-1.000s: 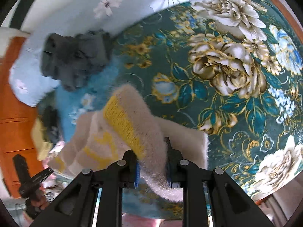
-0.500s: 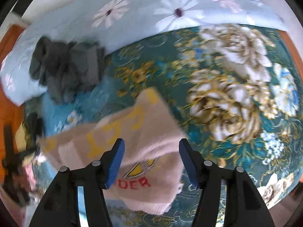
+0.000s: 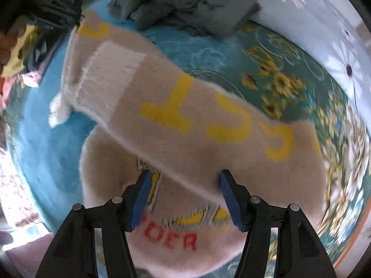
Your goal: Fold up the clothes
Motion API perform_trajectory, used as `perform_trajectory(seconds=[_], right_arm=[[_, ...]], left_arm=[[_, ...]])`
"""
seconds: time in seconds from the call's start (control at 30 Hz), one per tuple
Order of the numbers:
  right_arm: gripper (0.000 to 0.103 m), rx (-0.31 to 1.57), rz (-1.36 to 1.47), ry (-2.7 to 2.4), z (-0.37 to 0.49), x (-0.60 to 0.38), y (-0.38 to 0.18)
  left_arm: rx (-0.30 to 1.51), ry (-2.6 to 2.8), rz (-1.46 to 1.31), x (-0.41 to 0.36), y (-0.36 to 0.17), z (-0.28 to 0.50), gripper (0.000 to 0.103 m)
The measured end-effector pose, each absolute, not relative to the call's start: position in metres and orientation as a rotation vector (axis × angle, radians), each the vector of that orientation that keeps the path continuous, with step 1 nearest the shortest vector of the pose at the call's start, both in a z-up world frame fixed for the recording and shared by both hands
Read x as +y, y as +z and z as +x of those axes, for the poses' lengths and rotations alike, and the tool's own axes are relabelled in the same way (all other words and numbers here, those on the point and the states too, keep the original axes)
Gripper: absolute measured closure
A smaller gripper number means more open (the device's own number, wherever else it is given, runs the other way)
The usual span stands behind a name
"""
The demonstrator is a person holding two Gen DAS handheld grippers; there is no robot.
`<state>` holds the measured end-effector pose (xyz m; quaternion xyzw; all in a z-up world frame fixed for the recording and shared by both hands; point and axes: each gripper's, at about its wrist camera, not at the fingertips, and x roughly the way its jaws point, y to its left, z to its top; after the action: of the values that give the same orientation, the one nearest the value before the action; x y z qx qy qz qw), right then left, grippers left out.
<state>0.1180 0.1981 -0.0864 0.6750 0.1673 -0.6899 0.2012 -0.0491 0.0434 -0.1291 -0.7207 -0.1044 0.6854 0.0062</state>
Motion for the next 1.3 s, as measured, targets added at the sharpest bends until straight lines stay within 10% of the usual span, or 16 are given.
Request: perform_trajectory(seconds=[0.1,0.23,0.47,0.53,0.57,0.87,0.97,1.03,1.3], right_arm=[[0.045,0.418,1.934,-1.943,0.105,0.200,-0.093],[0.099,0.297,1.970,-1.985,0.088,0.216,-0.084],[0.091,0.207,1.969,-2.009,0.068,0.260,-0.056],[0.041,0.280,1.880,-1.975,0.080,0.250,-0.055],[0.036,0.288,1.860,-1.946,0.084,0.242,-0.058],[0.036,0.538,1.833,-1.858,0.114,0.198,-0.100],[0.055,0.403,1.879,-1.885,0.101,0.210,-0.093],[0.087,0.298,1.906,-1.916,0.090,0.226,-0.083],[0.100,-0.169,1.996,-2.314,0.048,0.363,-0.027]], left_arm=[[-0.362,2.134,-2.263,0.041,-0.135,-0.049,0.090],[-0.409,2.118,-2.273,0.037,-0.143,-0.050,0.090],[-0.507,2.104,-2.291,0.032,-0.153,-0.048,0.090],[-0.540,2.104,-2.296,0.031,-0.155,-0.046,0.090],[-0.552,2.103,-2.298,0.030,-0.155,-0.046,0.090],[-0.570,2.093,-2.304,0.029,-0.151,-0.040,0.090],[-0.578,2.088,-2.305,0.029,-0.152,-0.039,0.090],[-0.588,2.082,-2.310,0.028,-0.154,-0.038,0.090],[-0.641,2.078,-2.307,0.027,-0.160,-0.036,0.089]])
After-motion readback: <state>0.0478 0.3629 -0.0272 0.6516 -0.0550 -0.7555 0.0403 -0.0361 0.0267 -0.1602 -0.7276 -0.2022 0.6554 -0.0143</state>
